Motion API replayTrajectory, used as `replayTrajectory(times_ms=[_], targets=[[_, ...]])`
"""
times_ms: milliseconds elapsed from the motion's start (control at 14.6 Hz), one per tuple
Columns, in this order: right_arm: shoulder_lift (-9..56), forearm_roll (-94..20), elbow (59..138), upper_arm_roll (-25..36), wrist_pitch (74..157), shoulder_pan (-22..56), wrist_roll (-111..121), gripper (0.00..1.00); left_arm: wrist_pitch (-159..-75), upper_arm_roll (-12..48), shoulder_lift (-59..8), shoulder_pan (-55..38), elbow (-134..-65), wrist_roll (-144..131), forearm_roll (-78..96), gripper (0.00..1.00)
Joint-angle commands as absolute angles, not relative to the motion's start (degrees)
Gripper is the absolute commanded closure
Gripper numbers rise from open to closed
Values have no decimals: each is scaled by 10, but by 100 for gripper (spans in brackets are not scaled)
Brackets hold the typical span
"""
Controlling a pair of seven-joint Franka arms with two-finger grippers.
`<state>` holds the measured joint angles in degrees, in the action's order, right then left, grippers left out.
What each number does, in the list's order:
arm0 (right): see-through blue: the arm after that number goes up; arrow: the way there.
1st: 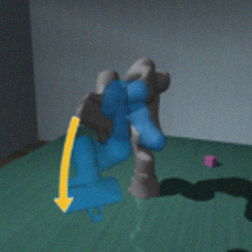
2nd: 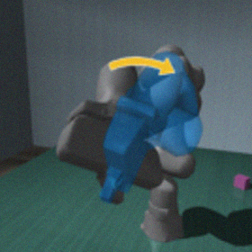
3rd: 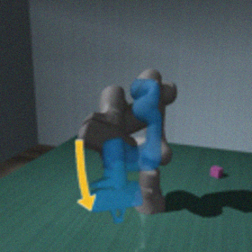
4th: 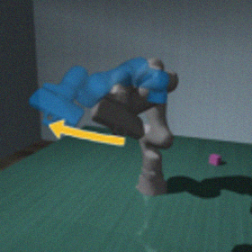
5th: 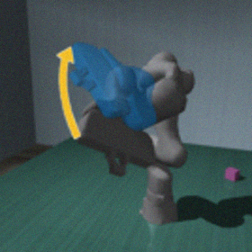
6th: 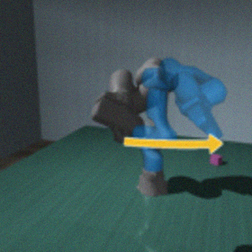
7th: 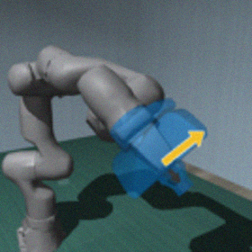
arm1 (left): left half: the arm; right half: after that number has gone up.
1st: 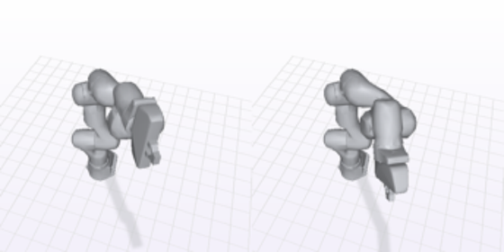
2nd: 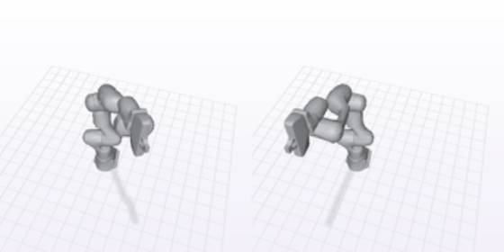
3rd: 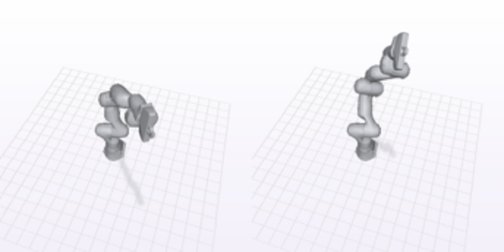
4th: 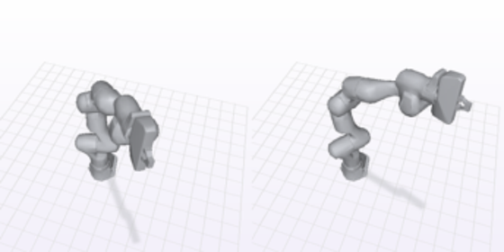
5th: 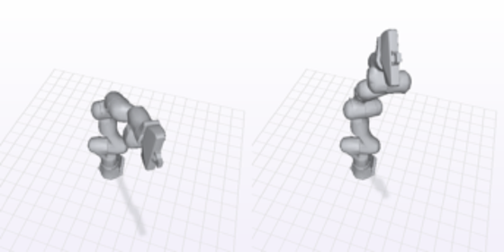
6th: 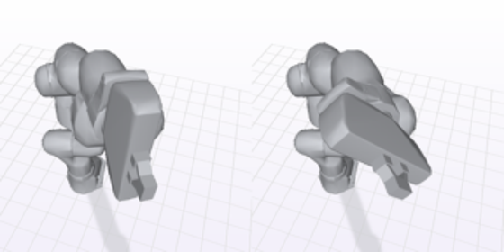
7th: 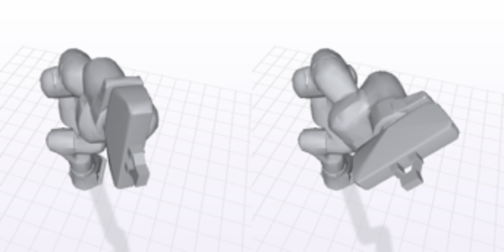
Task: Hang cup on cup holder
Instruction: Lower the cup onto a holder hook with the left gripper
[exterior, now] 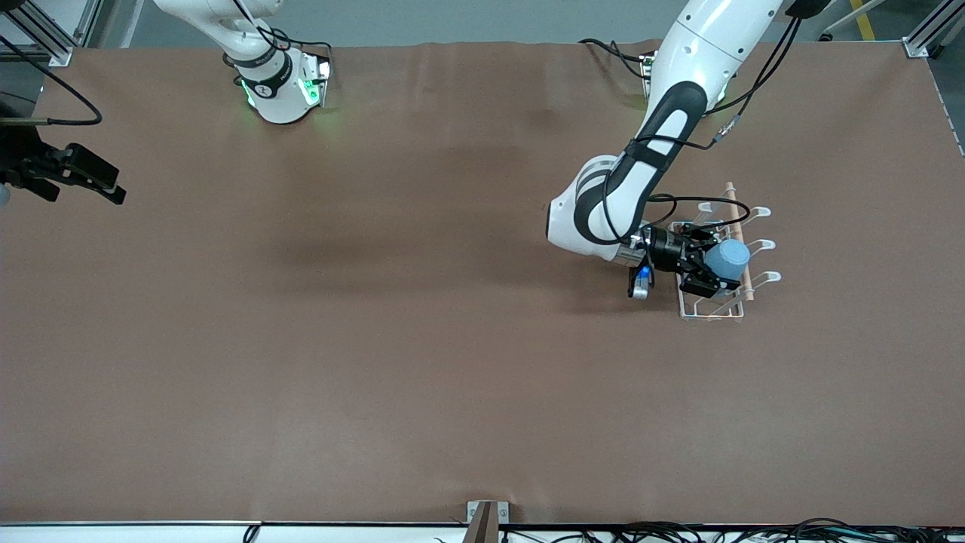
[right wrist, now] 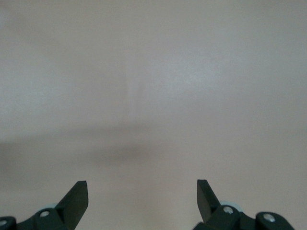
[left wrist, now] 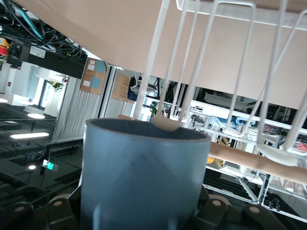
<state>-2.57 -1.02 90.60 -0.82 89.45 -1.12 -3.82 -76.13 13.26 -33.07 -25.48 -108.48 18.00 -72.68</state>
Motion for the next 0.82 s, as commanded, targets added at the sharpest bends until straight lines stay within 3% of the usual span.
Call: replayTrajectory(times_ms=[0, 687, 755], targets=[[-28, -1, 910, -12, 897, -17, -46, 0, -756, 135, -317, -253, -1091, 197, -717, 80], [-28, -4, 910, -12, 898, -12, -47, 0, -754, 134, -330, -240, -1092, 198, -735, 76], [-28, -4, 910, -12, 898, -12, -47, 0, -755, 134, -331, -239, -1092, 197, -735, 69]])
